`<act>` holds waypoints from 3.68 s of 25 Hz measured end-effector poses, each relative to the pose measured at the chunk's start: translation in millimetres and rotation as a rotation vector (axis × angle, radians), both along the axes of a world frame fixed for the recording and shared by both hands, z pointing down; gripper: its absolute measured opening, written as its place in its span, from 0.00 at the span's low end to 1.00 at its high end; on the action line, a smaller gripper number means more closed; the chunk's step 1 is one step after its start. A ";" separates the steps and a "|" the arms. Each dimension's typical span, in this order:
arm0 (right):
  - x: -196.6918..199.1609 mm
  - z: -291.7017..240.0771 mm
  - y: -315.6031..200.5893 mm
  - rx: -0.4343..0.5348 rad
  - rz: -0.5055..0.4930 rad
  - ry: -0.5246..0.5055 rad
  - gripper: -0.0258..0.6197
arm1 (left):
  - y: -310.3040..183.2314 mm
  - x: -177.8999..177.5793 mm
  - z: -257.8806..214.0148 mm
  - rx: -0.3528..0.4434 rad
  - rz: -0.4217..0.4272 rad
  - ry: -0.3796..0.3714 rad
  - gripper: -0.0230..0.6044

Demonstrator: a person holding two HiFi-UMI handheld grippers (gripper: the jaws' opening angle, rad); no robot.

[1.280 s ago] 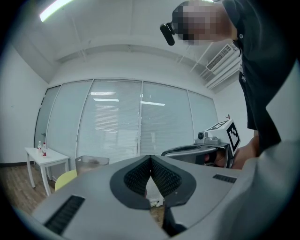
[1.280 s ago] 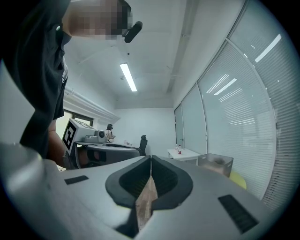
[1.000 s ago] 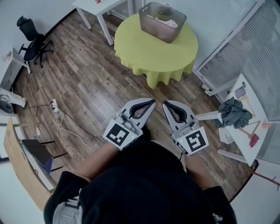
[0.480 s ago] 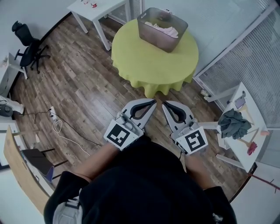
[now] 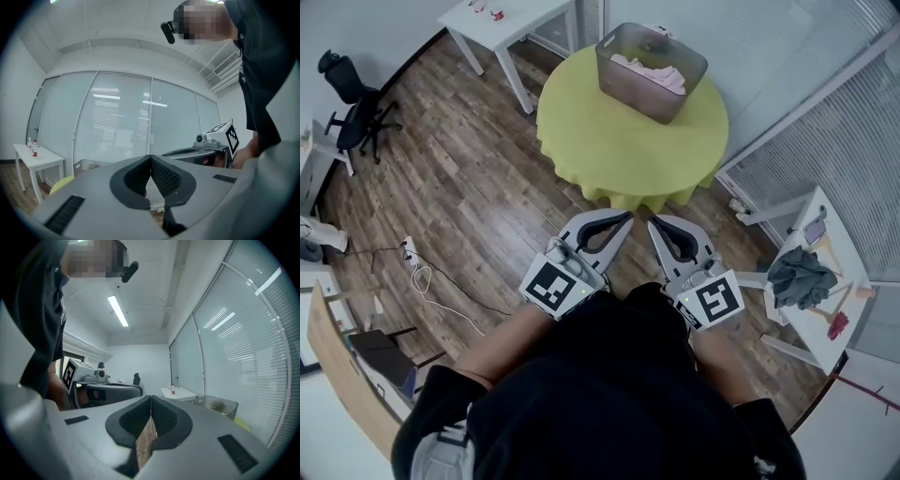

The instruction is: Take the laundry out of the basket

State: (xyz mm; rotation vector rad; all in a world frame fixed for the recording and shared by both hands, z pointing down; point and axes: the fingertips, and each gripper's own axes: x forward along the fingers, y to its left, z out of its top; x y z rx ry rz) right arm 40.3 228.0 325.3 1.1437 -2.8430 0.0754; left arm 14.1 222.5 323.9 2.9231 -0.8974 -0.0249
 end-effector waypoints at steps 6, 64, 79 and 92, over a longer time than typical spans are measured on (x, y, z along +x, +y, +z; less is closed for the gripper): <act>8.8 3.6 -30.5 -0.007 -0.019 -0.012 0.08 | -29.0 3.7 4.7 -0.003 -0.022 -0.004 0.04; 93.9 39.4 -439.8 -0.092 -0.190 0.086 0.08 | -406.7 63.5 36.0 -0.044 -0.246 -0.059 0.04; 59.8 94.1 -547.7 -0.197 -0.182 0.289 0.08 | -512.6 22.8 65.0 -0.022 -0.234 -0.086 0.04; 42.9 183.5 -611.0 -0.398 -0.266 0.507 0.21 | -577.8 12.5 106.3 -0.049 -0.222 -0.126 0.04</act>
